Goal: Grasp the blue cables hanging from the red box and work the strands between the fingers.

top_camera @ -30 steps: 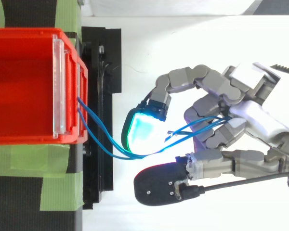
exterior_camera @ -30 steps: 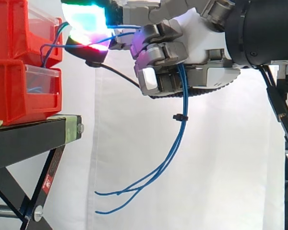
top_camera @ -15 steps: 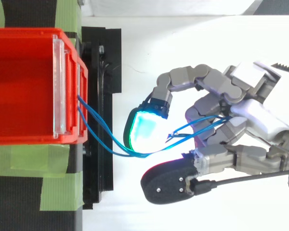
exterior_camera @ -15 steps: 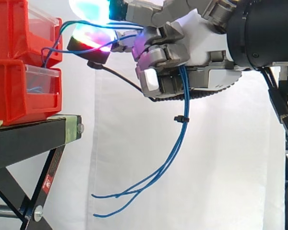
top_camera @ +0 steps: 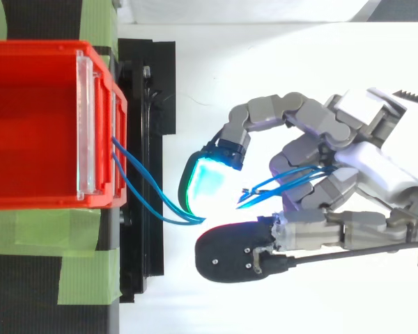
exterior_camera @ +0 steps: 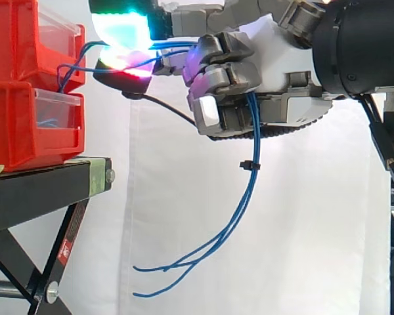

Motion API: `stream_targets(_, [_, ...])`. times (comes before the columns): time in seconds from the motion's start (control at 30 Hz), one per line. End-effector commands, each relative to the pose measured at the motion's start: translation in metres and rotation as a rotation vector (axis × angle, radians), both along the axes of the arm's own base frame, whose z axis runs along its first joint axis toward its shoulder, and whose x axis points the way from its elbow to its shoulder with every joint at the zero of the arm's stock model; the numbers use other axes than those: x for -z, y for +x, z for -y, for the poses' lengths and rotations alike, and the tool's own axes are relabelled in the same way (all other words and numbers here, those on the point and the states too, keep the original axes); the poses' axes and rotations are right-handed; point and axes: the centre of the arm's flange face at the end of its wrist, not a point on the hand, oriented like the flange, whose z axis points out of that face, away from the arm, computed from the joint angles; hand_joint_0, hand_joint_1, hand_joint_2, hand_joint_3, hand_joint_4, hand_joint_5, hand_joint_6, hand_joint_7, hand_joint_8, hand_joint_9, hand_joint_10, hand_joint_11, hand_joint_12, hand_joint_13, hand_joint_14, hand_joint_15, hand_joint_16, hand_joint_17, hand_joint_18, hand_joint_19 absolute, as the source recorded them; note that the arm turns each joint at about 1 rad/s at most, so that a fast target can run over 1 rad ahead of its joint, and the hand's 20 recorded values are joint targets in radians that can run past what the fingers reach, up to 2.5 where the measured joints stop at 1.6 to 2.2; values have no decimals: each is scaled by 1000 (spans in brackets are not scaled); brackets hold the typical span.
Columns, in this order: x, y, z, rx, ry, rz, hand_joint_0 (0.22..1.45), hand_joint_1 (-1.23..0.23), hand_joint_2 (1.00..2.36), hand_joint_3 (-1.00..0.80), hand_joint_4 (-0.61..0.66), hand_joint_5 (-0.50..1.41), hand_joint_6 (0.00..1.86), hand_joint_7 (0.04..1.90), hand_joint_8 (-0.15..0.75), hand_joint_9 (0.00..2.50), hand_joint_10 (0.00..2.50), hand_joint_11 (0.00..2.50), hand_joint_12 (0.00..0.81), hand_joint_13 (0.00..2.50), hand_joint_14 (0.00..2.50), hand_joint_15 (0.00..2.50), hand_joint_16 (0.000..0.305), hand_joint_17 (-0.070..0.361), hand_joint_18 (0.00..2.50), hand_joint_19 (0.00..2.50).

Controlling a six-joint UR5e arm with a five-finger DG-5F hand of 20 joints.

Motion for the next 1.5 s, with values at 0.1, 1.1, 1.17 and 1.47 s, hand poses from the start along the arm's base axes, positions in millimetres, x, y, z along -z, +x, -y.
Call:
stream_targets(0.1, [0, 0, 0, 0, 4, 1, 731, -676, 1505, -258, 246, 240, 579, 1173, 545, 1326, 2500, 2500, 672, 1690, 2500, 1934, 201, 151, 1950, 713])
stream_targets(1.1, [0, 0, 0, -7, 51, 34, 1040, -801, 1305, 151, 63, 86, 1444, 1173, 545, 1326, 2500, 2500, 672, 1690, 2500, 1934, 201, 151, 1950, 713])
stream_targets(1.17, [0, 0, 0, -8, 70, 45, 1109, -813, 1139, 184, 46, 64, 1465, 1182, 545, 1326, 2500, 2500, 672, 1690, 2500, 1934, 201, 151, 1950, 713])
stream_targets(1.47, [-1, 1, -2, -22, 144, 98, 1206, -840, 1014, -399, 55, -60, 1527, 1176, 545, 1326, 2500, 2500, 672, 1690, 2500, 1934, 201, 151, 1950, 713])
